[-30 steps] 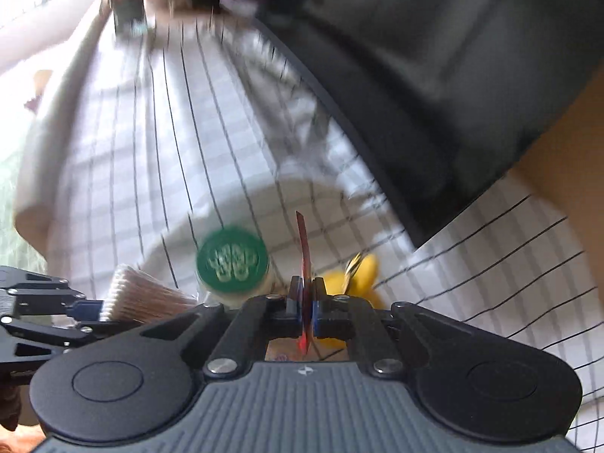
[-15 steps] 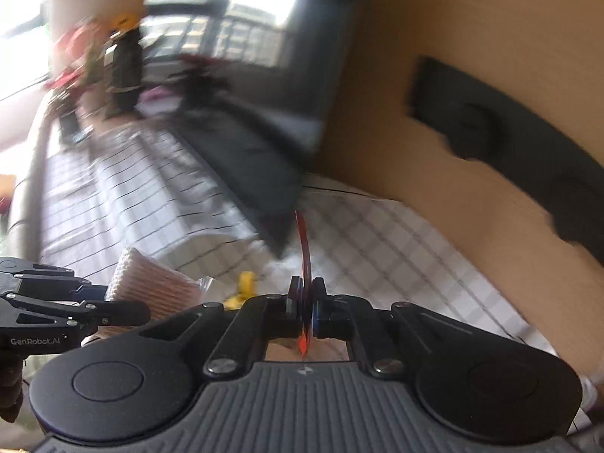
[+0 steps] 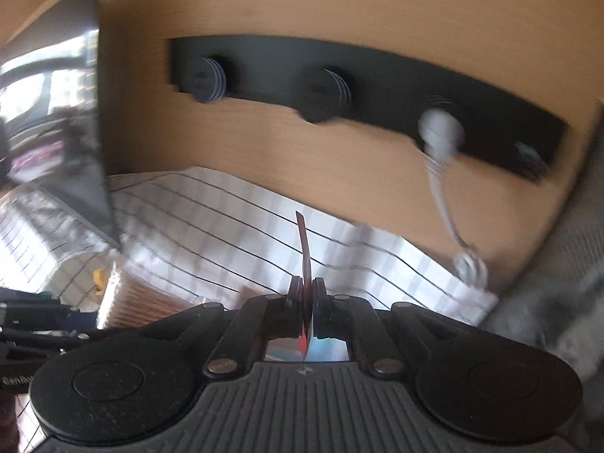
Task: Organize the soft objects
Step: 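Carry the swab pack and red packet over the pink box with both tools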
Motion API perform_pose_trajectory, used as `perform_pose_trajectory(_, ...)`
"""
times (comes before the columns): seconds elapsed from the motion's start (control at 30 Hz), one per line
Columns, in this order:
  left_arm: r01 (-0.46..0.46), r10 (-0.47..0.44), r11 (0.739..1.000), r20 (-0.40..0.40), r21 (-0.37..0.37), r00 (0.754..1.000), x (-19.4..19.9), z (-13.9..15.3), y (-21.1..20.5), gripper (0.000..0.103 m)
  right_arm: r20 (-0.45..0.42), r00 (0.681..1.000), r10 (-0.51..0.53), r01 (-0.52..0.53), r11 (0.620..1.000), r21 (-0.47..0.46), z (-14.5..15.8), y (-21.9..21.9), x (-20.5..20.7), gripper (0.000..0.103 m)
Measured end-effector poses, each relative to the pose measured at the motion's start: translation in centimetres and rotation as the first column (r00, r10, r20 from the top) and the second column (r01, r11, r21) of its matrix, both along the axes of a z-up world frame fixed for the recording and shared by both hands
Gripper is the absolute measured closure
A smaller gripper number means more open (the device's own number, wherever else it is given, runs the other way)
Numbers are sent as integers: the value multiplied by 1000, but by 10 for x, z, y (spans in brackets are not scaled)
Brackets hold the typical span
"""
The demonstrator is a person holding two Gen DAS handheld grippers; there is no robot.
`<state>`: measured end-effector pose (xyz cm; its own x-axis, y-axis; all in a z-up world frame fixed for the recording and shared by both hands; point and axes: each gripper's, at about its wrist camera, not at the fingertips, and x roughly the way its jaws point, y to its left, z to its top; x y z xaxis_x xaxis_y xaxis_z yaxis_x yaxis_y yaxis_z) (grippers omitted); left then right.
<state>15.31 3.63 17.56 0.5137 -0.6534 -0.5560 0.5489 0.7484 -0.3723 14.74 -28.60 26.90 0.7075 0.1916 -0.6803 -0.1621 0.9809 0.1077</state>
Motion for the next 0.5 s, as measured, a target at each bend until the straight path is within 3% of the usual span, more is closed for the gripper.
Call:
perform_pose_trajectory(0.27,97,-100,995,-120,-26,988,17,-37,-53,79,-50,995,-88,88,996,-4,-20,-25,-6,98)
perform_pose_trajectory(0.4,107,-140,983,-232,-146,963,40,-74,-67,78,-74,993,-94,94,996,-3,-31,-26,-6,98)
perform_pose_trajectory(0.43,107,-144,983,-265,-149,954,48,-87,-72,77,-87,992,-94,94,996,-4,-35,-24,-6,98)
perform_pose_trajectory(0.5,80,-93,995,-287,-57,953,54,-106,-80,77,-118,989,-91,91,996,-2,-45,-21,-4,98)
